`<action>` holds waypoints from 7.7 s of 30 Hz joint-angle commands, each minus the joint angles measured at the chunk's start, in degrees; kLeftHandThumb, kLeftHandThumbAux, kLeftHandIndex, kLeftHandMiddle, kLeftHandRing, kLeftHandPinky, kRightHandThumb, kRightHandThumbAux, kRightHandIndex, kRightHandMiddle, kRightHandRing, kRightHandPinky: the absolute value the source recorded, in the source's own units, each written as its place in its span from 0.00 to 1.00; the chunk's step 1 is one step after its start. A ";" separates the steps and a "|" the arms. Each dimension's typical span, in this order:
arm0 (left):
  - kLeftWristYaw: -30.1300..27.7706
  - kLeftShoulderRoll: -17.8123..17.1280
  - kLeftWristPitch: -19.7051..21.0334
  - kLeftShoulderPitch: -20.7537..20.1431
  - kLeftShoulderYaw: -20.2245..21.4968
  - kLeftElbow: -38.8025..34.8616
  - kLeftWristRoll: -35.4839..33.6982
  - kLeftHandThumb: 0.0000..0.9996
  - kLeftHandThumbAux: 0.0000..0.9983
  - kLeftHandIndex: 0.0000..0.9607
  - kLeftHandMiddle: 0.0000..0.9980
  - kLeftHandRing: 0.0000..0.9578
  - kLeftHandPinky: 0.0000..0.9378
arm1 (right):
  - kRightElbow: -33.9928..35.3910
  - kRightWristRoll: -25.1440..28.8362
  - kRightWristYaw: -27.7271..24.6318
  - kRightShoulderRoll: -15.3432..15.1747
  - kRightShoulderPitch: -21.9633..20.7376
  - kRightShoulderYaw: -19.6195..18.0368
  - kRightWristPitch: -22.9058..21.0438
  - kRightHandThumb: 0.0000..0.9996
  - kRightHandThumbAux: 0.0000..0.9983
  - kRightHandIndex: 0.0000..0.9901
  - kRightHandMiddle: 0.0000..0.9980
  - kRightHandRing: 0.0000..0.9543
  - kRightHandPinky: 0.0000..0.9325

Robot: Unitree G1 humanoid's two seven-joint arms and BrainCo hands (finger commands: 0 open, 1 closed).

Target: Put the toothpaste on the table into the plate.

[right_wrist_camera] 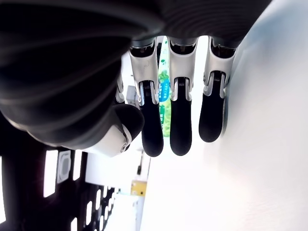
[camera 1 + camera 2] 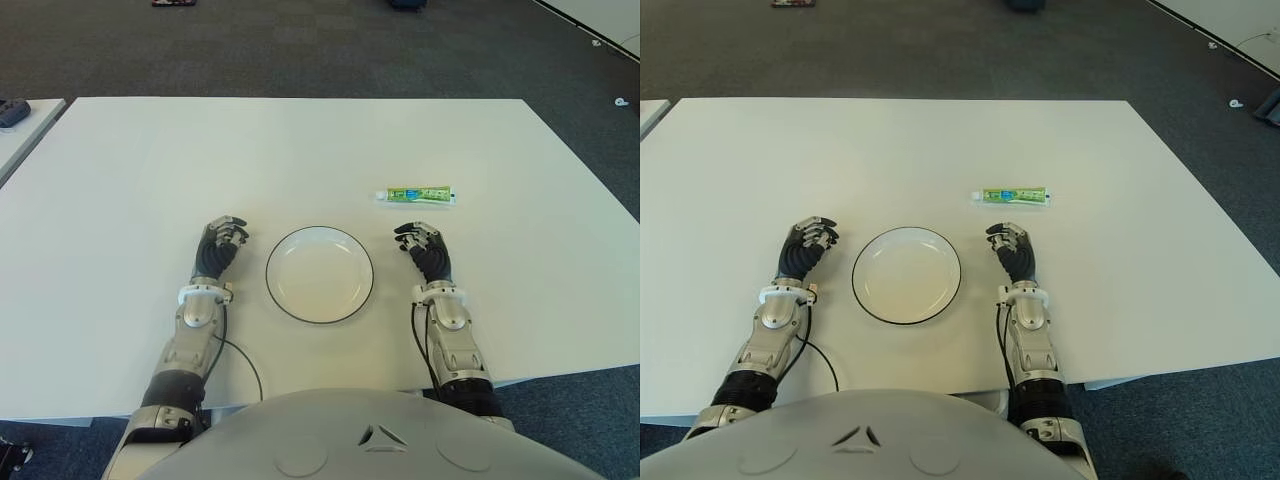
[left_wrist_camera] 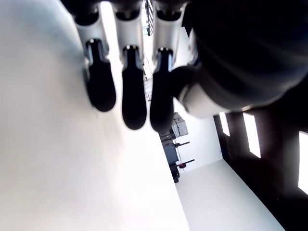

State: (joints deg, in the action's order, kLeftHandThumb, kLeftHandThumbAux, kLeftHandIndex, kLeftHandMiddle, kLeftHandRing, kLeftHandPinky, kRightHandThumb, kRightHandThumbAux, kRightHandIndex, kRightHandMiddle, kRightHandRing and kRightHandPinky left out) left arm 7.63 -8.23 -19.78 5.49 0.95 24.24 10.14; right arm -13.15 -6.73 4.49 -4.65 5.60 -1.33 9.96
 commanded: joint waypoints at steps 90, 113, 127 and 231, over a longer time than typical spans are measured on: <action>0.51 2.13 -0.16 0.07 -1.82 2.87 0.87 0.70 0.72 0.45 0.55 0.57 0.54 | -36.93 -40.35 -24.18 -29.73 -55.45 33.73 -2.97 0.53 0.15 0.00 0.00 0.00 0.00; 2.89 1.21 -0.42 1.56 -0.90 1.42 1.75 0.70 0.72 0.45 0.56 0.59 0.57 | -53.89 -44.22 -20.54 -30.11 -59.28 40.25 7.49 0.51 0.12 0.00 0.00 0.00 0.00; 3.14 1.45 0.60 3.59 -0.85 -1.28 1.87 0.71 0.72 0.45 0.56 0.59 0.56 | -57.13 -44.92 -17.39 -29.97 -57.80 41.99 9.53 0.51 0.13 0.00 0.00 0.00 0.00; 3.39 2.78 8.02 10.00 1.23 -12.62 1.25 0.70 0.72 0.45 0.55 0.58 0.55 | -66.08 -44.46 11.89 -9.53 -52.95 43.61 -4.09 0.50 0.70 0.16 0.03 0.01 0.02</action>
State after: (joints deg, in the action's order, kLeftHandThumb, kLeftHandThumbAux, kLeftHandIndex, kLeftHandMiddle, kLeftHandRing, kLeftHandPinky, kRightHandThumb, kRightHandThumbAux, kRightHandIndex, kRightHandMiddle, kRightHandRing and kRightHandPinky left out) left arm 10.60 -5.20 -13.51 14.64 1.82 11.08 10.86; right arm -78.85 -51.47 16.04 -14.41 -48.36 42.44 4.99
